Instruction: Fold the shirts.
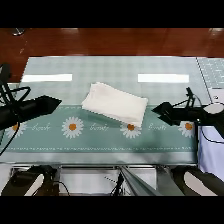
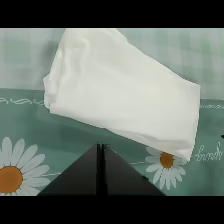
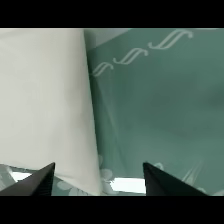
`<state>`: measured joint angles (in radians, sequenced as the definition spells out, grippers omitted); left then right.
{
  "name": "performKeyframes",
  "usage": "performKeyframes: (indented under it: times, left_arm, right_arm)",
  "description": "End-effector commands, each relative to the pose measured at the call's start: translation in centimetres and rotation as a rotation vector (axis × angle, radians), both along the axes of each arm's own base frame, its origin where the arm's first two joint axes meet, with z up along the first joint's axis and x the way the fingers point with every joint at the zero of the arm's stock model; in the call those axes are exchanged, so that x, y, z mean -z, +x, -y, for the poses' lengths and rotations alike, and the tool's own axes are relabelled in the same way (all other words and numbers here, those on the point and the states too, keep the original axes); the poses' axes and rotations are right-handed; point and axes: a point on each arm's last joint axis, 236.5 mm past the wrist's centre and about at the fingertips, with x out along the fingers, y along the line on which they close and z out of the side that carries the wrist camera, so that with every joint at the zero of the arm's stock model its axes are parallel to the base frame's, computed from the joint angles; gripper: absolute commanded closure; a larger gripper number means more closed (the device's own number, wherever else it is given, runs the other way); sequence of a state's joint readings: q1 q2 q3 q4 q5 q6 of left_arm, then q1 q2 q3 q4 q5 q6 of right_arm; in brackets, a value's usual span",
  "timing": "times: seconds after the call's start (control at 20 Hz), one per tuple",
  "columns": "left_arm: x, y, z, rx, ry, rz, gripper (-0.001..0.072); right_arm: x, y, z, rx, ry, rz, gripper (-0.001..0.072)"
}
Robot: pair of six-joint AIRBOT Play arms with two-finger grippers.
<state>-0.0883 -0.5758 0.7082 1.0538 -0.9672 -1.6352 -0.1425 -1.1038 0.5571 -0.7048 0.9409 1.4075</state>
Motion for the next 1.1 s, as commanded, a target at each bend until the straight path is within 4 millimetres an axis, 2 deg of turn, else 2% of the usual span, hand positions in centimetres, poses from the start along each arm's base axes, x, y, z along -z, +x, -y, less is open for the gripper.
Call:
performKeyframes:
  times: [0.0,0.25,0.3,0.35,0.4,0.45,0.6,0.75,0.9,1.05]
  left_arm:
    - [0.5,0.4,0.1,-0.004,-0.006,-0.019,0.0683]
    - [1.3,0.6,0.1,-0.004,-0.006,-0.047,0.0684]
    - [1.4,0.7,0.1,-0.004,-0.005,-0.05,0.0683]
    - [1.5,0.7,0.1,-0.004,-0.005,-0.052,0.0683]
    - [1.5,0.7,0.1,-0.004,-0.004,-0.053,0.0683]
    - [1.5,0.7,0.1,-0.004,-0.004,-0.053,0.0683]
    - [1.5,0.7,0.1,-0.004,-0.004,-0.054,0.0684]
    - [1.5,0.7,0.1,-0.004,-0.004,-0.054,0.0683]
    - [1.5,0.7,0.2,-0.003,-0.006,-0.055,0.0684]
    - [1.4,0.5,0.7,0.011,-0.015,-0.055,0.0683]
  right_arm:
    - [2.9,0.6,-3.1,-0.072,0.074,-0.08,0.0086]
    - [4.5,2.7,-8.3,-0.215,0.097,-0.12,0.0087]
    - [4.4,3.0,-9.5,-0.245,0.1,-0.115,0.0115]
    - [4.2,3.3,-10.6,-0.282,0.103,-0.108,0.026]
    - [3.7,3.5,-11.6,-0.331,0.104,-0.083,0.0511]
    - [2.8,4.0,-12.5,-0.393,0.102,-0.029,0.0684]
    - [-2.6,6.4,-13.7,-0.523,0.1,0.086,0.0685]
    - [-10.0,10.3,-12.5,-0.566,-0.03,0.231,0.0685]
    - [-17.6,12.7,-9.8,-0.552,-0.161,0.322,0.0685]
    - [-23.5,13.4,-5.1,-0.486,-0.286,0.351,0.0685]
